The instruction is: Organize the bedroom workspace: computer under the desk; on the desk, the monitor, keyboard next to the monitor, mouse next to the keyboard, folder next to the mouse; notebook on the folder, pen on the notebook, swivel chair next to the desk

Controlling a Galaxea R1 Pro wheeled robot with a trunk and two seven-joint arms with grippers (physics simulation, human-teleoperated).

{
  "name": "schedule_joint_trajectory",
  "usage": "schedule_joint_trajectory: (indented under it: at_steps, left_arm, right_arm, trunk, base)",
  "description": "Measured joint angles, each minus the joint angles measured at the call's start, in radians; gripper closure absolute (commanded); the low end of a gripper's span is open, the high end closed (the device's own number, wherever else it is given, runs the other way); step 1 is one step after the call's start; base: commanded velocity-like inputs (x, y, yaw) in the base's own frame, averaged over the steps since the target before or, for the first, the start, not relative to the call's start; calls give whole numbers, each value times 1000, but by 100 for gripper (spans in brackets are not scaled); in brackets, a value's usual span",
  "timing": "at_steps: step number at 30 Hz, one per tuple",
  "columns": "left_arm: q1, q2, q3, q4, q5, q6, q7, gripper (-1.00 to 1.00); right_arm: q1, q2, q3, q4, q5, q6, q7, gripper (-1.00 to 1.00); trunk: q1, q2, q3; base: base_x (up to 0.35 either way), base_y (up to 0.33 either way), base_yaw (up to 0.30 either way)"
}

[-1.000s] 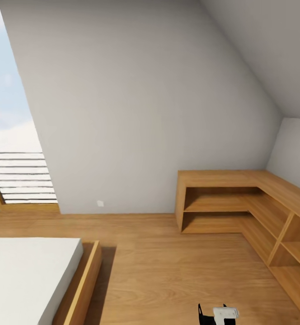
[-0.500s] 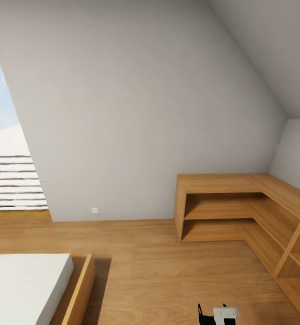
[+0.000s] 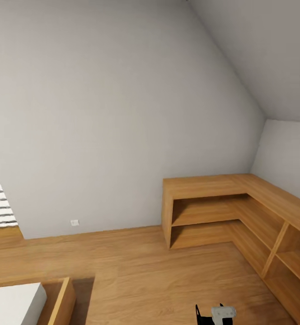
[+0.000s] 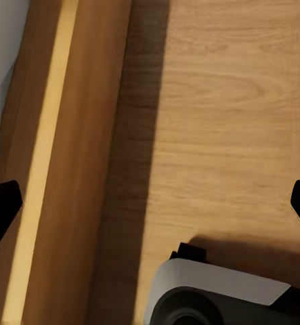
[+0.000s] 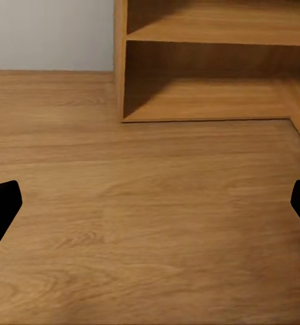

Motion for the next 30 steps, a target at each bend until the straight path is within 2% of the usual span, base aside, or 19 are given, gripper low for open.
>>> schedule_joint_trajectory:
  at_steps: [11,19,30]
  left_arm:
    - [0,0,0,0,0,-1,0,-100]
    - [0,0,0,0,0,0,0,-100]
    - [0,0,1,0,2,1,0,-100]
  right_arm:
    - [0,0,0,2,0,0,3,-100]
    - [0,0,0,3,0,1,4,-100]
    - [0,0,0,3,0,1,4,-100]
  trunk:
    - [0,0,8]
    - [0,0,14]
    - [0,0,22]
  base:
    - [43,0,-230]
    - [284,14,-230]
    - [299,149,-230]
